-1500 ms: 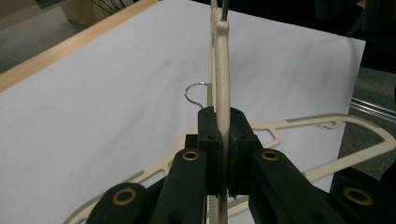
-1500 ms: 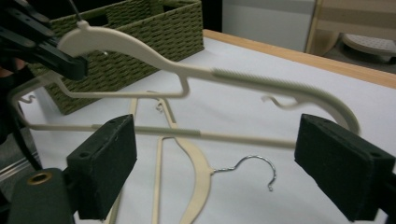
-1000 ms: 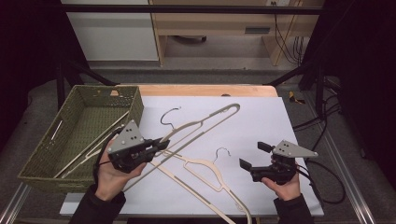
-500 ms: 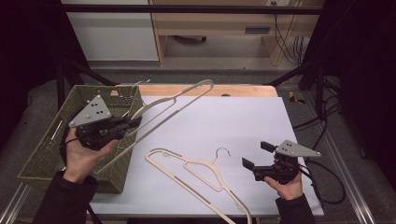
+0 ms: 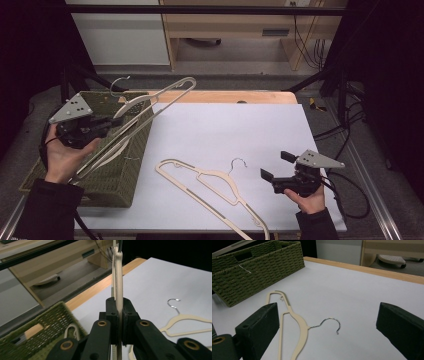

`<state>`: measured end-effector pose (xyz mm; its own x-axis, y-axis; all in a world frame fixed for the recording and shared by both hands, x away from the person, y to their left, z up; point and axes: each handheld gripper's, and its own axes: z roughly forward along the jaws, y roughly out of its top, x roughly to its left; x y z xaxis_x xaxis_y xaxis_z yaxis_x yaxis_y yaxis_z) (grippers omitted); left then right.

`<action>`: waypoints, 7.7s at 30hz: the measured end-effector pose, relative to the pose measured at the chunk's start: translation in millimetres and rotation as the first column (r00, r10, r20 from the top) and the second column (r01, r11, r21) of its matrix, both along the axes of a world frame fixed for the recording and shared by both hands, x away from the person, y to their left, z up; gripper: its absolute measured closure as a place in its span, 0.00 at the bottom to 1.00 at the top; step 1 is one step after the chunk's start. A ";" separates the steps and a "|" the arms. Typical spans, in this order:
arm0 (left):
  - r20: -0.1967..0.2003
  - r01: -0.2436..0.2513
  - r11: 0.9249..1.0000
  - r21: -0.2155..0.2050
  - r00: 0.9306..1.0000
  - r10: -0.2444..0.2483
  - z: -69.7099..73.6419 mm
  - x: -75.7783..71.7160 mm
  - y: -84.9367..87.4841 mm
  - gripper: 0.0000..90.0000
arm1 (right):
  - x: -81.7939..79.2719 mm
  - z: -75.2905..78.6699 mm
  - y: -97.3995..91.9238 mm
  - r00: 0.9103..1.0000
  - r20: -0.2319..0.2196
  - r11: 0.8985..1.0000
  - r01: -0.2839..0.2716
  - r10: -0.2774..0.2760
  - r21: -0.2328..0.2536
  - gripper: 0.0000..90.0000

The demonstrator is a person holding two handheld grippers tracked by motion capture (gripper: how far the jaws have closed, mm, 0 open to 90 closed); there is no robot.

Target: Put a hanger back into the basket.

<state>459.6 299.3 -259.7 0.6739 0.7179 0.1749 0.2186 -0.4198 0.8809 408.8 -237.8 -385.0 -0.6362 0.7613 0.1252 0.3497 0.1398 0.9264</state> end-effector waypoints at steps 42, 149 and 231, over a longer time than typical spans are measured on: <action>-0.049 -0.229 0.956 0.185 0.969 0.242 -75.1 23.0 110.6 0.96 | 2.1 -2.9 3.7 1.000 -0.013 1.000 -0.003 0.003 -0.007 0.06; -0.076 0.124 0.976 -0.177 0.987 -0.139 -111.8 -20.4 -172.0 0.12 | -4.0 -3.3 -2.9 1.000 -0.008 1.000 -0.006 0.006 0.010 0.06; -0.355 0.011 0.996 0.094 0.935 0.023 -214.2 22.5 -296.8 0.99 | 3.4 -25.2 22.6 0.993 -0.085 0.996 -0.082 0.080 -0.021 0.08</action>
